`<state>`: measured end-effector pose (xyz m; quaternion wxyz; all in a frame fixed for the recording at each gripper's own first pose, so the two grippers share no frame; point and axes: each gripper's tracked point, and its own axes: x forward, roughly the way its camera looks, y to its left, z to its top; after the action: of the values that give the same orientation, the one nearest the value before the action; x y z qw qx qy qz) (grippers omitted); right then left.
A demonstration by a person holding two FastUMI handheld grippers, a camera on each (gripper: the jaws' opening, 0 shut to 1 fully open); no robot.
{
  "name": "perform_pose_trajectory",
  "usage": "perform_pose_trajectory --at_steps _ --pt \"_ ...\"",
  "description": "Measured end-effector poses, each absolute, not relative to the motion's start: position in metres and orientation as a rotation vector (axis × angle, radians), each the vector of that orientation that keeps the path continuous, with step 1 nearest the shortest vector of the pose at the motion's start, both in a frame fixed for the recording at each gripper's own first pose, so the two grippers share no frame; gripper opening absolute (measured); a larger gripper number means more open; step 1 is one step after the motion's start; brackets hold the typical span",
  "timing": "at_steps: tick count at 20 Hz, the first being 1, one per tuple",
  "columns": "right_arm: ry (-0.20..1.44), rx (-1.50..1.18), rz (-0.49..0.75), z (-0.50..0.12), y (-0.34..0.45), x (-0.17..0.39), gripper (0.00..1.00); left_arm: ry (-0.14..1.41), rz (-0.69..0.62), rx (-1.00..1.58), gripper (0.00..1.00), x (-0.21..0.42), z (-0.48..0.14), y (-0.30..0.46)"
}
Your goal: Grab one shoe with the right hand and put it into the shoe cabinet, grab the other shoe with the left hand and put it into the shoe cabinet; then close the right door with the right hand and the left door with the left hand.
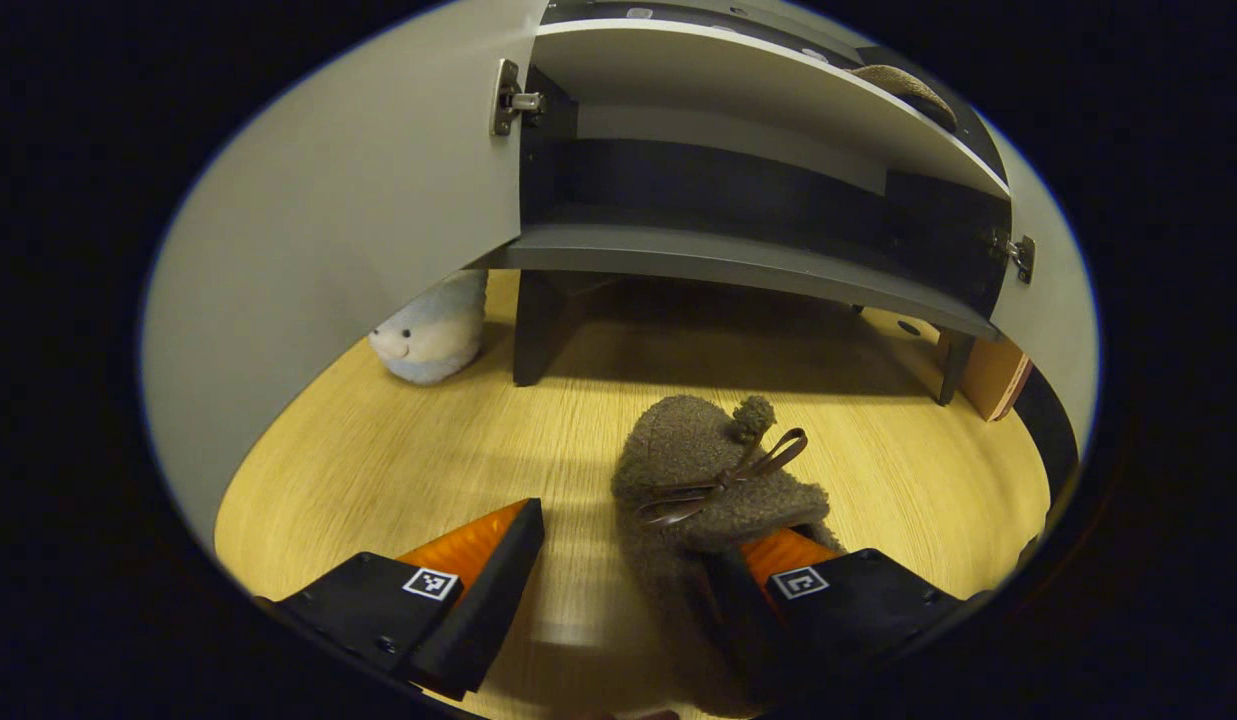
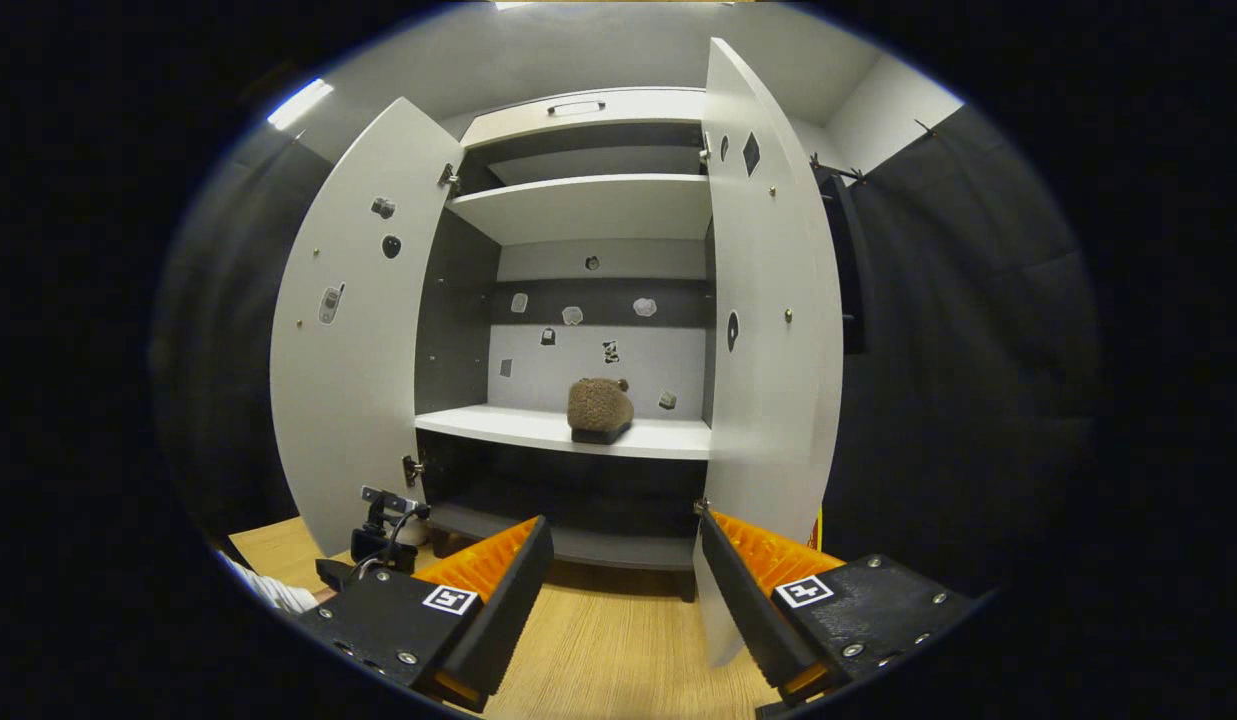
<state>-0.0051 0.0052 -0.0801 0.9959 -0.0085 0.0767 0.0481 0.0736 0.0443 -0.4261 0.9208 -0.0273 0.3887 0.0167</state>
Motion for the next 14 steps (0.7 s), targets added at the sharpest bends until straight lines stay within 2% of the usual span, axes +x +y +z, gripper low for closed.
perform_pose_trajectory --at_steps 2,3,4,5,7,9,14 --pt "0.160 -0.013 0.096 -0.082 0.004 -0.004 0.93 0.780 0.032 -0.105 0.81 0.074 -0.425 0.038" --pt "0.163 -0.013 0.097 -0.083 0.003 -0.003 0.93 0.778 0.029 -0.114 0.62 0.071 -0.423 0.036" --pt "0.162 -0.013 0.098 -0.083 0.004 -0.003 0.93 0.776 0.027 -0.122 0.55 0.072 -0.423 0.034" --pt "0.159 -0.014 0.102 -0.081 0.006 -0.004 0.93 0.772 0.027 -0.120 0.39 0.070 -0.421 0.034" --pt "0.147 -0.020 0.109 -0.078 0.007 -0.002 0.92 0.759 0.040 -0.089 0.35 0.070 -0.413 0.038" --pt "0.138 -0.019 0.116 -0.076 0.010 0.000 0.92 0.727 0.053 -0.083 0.20 0.065 -0.392 0.040" --pt "0.131 -0.011 0.129 -0.075 0.014 0.005 0.93 0.597 0.002 -0.061 0.19 0.044 -0.293 0.022"
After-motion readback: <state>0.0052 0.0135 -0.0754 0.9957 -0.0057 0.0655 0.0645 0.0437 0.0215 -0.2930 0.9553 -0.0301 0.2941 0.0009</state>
